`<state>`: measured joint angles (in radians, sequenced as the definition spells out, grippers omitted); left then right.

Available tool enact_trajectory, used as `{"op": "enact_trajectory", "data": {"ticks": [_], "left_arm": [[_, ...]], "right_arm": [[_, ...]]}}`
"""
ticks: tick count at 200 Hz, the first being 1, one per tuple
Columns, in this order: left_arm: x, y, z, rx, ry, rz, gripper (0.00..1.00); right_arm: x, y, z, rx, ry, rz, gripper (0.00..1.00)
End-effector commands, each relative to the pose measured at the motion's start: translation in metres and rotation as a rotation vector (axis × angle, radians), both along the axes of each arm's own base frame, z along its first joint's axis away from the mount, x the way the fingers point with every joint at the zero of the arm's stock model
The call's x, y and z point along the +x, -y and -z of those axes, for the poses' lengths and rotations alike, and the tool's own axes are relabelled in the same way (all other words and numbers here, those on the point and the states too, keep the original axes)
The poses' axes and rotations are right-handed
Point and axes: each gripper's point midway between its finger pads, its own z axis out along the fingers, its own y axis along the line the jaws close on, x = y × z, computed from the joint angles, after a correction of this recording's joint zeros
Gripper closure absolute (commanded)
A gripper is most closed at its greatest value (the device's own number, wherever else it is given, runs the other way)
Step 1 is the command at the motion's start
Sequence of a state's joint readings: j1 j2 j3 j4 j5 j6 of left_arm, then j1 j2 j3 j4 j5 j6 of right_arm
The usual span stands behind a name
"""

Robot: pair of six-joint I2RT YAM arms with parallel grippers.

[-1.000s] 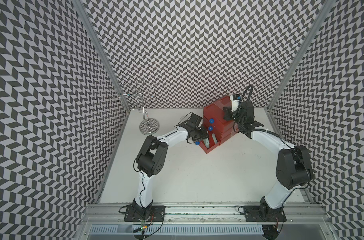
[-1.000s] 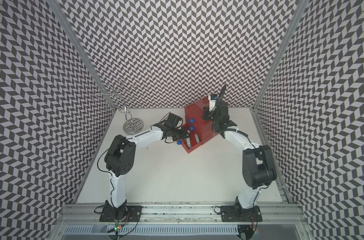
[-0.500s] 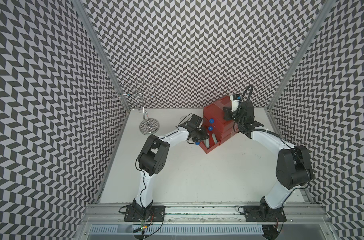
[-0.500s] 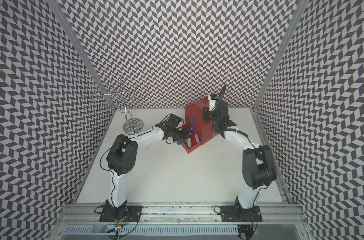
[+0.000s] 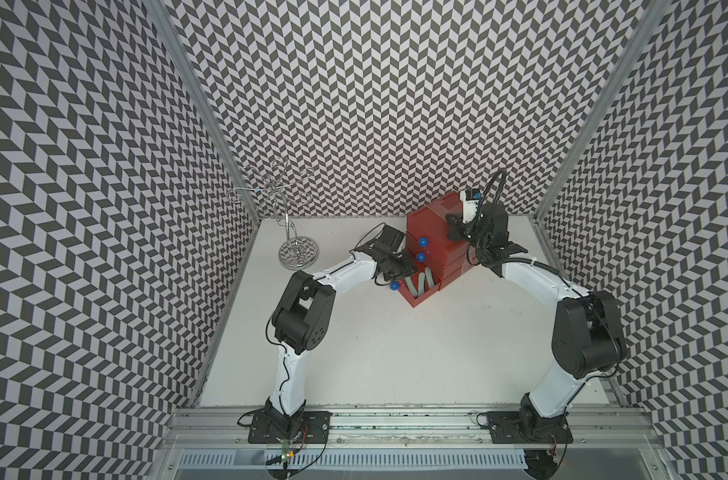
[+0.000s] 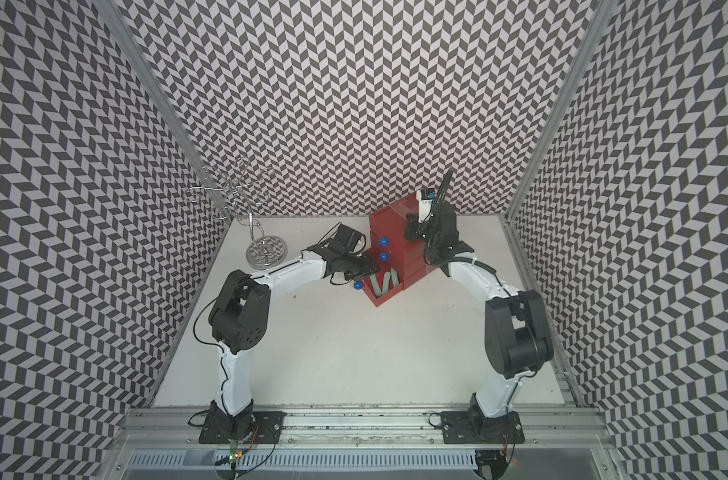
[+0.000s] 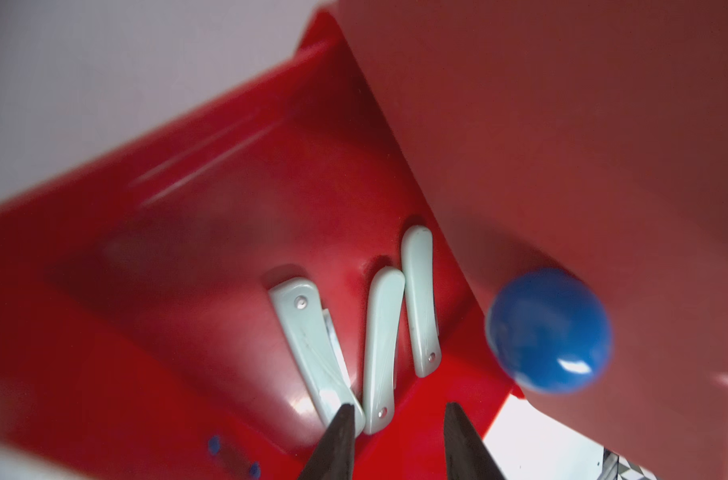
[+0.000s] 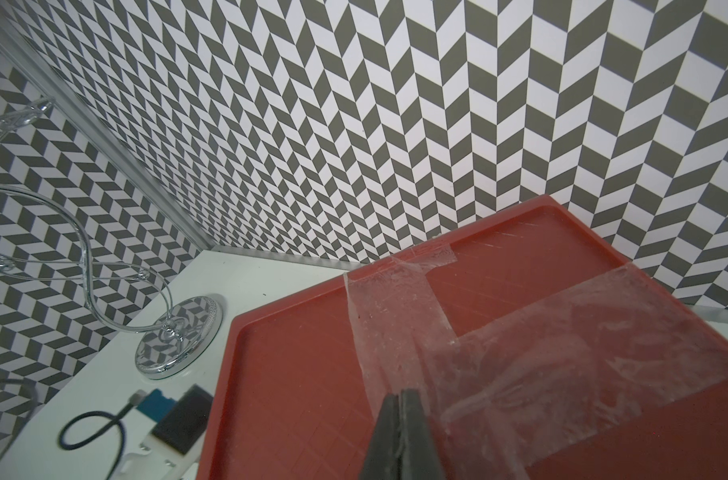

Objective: Place the fruit knives into the drawer by color
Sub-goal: Place the fruit knife in the drawer, then close the drawer in the storage box.

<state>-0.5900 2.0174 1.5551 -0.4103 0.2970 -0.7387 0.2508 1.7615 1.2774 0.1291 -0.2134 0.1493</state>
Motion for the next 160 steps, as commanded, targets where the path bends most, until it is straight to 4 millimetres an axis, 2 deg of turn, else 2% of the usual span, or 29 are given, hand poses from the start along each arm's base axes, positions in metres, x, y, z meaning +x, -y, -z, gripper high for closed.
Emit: {"op": "enact_trajectory", "data": {"ticks": [1,27,55,110,160], "left_arm": [[-0.012,-0.012,-0.051,-0.020,0.103,-0.011,0.69],[-0.028,-0.029,-0.055,-0.026,0.115,-0.029,0.83],[-0.044,-0.045,-0.032,-0.009,0.074,-0.046,0.99],[-0.053,-0.045,0.008,-0.039,0.004,-0.061,1.00],[-0.049,-0.036,0.024,-0.039,-0.023,-0.052,1.00]], "right_arm": [[-0.113,0.018,0.232,-0.143,-0.804,-0.002,1.00],[-0.113,0.019,0.233,-0.145,-0.805,0.000,1.00],[-0.113,0.019,0.233,-0.144,-0.806,-0.001,1.00],[-0.113,0.019,0.235,-0.147,-0.810,0.003,1.00],[-0.113,0.019,0.236,-0.146,-0.813,0.002,1.00]]}}
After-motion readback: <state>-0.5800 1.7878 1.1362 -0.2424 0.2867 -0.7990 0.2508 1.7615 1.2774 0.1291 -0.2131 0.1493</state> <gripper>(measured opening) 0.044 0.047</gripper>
